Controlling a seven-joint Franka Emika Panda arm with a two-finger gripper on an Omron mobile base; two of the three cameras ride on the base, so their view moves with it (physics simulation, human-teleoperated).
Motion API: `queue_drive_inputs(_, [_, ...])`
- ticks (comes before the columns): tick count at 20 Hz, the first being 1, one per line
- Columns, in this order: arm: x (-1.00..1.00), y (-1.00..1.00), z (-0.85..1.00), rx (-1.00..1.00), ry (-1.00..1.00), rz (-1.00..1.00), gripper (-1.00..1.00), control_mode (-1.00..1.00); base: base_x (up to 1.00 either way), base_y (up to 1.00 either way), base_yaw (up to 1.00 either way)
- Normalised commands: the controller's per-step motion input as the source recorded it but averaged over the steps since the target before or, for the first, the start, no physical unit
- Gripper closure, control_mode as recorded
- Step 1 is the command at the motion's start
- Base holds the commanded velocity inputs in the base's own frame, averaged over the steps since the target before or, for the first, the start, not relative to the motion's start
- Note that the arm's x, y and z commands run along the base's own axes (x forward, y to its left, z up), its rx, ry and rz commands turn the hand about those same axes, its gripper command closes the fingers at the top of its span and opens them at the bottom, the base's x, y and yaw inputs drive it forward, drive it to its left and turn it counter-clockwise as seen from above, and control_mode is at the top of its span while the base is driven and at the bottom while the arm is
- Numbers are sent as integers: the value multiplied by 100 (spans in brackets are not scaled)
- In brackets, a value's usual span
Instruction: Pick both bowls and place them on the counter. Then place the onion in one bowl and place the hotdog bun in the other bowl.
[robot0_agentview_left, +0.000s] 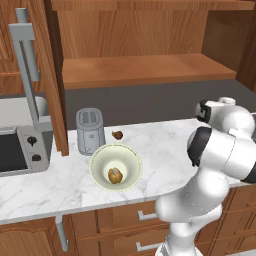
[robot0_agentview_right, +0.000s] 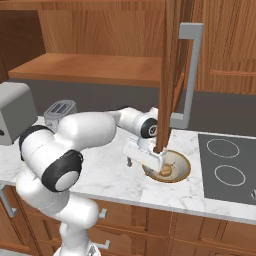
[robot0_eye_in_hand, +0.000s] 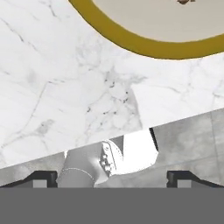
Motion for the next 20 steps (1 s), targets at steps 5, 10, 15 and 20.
queue_drive_inputs(5, [-65, 59, 6, -2, 0, 0, -100, -100, 0, 0, 0])
queue_drive_inputs(10, [-53, 78, 1, -5, 1, 0, -100, -100, 0, 0, 0])
queue_drive_inputs(15, [-45, 79, 1, -5, 3, 0, -100, -100, 0, 0, 0])
queue_drive_inputs(20, [-36, 78, 1, -6, 5, 0, -100, -100, 0, 0, 0])
